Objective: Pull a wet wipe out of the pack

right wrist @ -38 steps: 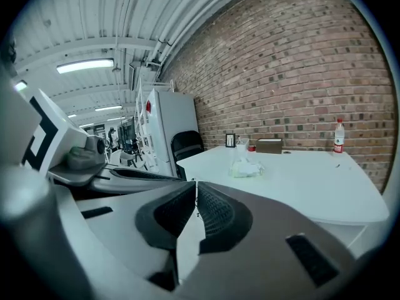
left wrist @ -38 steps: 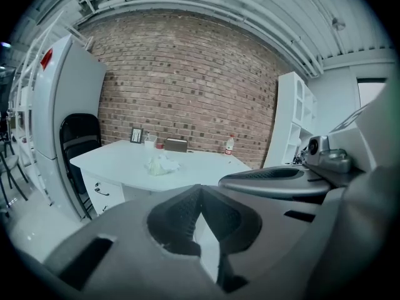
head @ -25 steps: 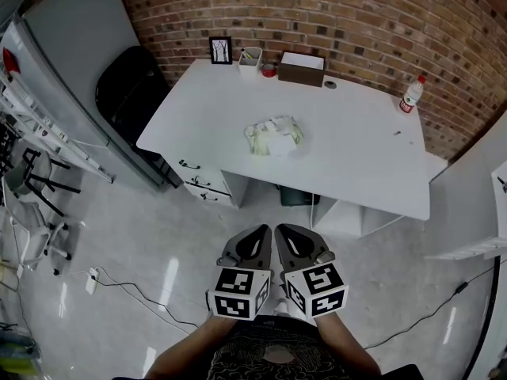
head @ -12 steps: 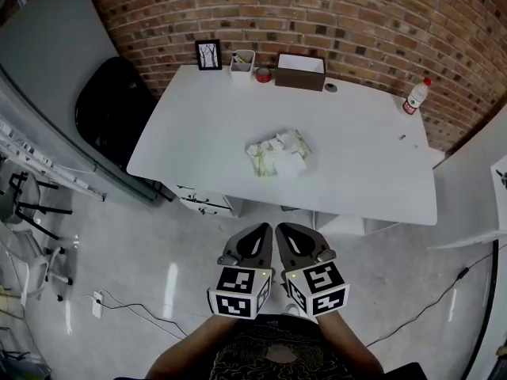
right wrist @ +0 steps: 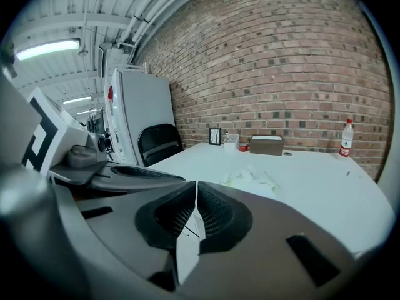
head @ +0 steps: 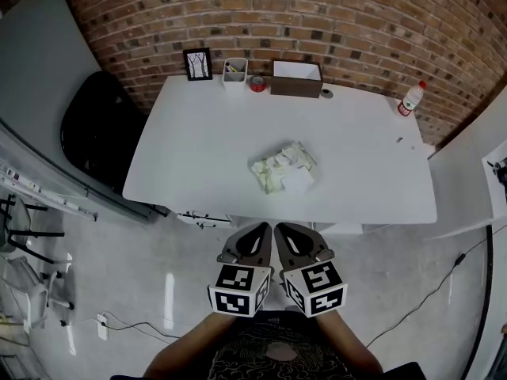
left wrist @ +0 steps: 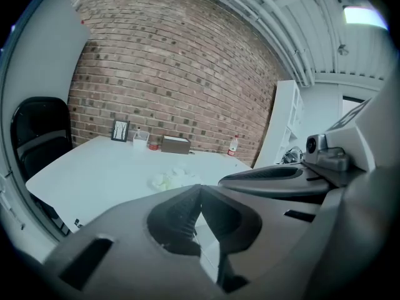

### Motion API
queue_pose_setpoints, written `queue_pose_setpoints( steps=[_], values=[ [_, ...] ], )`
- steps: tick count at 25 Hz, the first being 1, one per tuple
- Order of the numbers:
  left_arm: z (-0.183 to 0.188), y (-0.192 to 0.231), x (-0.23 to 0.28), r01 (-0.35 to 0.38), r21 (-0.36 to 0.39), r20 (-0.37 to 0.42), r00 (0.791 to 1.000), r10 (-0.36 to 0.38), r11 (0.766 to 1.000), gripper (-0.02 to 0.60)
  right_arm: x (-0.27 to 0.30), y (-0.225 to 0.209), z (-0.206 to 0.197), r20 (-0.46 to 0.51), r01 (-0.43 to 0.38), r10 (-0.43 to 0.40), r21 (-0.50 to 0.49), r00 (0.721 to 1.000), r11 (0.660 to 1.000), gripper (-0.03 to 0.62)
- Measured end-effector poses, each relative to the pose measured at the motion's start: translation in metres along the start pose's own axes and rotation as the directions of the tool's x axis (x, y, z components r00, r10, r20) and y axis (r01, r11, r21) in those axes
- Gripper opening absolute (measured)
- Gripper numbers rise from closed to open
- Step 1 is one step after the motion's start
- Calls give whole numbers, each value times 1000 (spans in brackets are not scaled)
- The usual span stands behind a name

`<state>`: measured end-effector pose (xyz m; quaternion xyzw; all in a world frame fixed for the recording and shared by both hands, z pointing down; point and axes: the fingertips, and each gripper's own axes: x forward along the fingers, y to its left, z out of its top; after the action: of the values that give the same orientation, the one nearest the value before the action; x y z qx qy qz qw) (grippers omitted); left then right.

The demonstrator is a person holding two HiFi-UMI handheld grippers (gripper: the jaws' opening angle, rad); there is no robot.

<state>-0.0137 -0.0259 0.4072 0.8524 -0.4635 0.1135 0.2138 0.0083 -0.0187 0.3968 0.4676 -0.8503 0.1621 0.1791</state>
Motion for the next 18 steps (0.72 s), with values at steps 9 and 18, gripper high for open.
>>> queue_pose_setpoints(
  steps=[9, 18],
  values=[
    [11, 28, 7, 76, 24, -11, 997, -76, 997, 11, 25, 2, 15, 3, 83, -83, 14, 997, 996, 20],
    [17, 37, 21, 118, 47, -16, 993, -117, 992, 11, 39, -8, 26, 35, 119, -120, 21, 992, 993, 21]
  ],
)
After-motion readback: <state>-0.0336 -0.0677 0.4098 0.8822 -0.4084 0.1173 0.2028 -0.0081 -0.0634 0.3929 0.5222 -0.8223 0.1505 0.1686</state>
